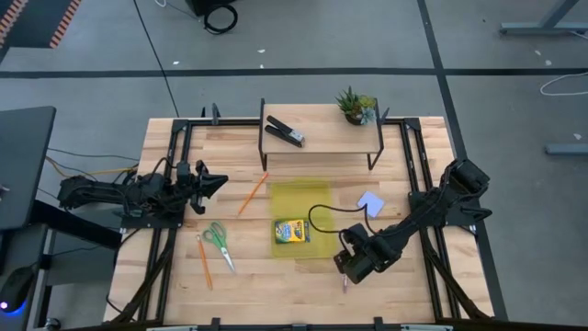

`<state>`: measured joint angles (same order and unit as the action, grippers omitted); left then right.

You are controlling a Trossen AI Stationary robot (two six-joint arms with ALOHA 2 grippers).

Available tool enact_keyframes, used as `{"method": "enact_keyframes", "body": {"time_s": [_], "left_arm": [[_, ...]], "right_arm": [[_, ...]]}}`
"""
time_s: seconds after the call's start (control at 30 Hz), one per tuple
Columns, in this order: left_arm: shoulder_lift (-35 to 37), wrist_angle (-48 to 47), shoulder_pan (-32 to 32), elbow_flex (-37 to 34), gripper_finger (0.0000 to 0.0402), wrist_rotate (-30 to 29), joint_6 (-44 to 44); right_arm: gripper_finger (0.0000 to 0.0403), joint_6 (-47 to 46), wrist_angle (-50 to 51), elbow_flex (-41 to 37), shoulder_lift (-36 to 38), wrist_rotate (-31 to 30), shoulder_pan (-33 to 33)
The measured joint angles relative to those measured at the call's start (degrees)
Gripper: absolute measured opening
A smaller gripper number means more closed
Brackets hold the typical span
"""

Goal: Pack school essentials
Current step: Put the pink mechanical pencil into the yellow supply box

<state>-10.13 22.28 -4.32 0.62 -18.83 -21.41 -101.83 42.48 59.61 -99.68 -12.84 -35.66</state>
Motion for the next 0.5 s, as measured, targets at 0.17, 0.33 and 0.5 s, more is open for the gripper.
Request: {"method": "enact_keyframes", "body": {"time_s": [0.17,0.33,0.5], "left_arm": [[0.0,0.0,0.0,0.0,0.0035,0.0,0.0],[0.0,0.0,0.0,0.0,0.0028,0.0,0.0],[0.0,0.0,0.0,0.0,0.0026,0.0,0.0]], "right_arm": [[0.0312,3.2,0.2,0.0,-1.0,1.5,2.7],[0.0312,3.4,-0.4,-0.1,-2.6,4.3,4.2],[0.0312,1.1,-0.5,-0.1,-2.8,5.8,4.6]]}}
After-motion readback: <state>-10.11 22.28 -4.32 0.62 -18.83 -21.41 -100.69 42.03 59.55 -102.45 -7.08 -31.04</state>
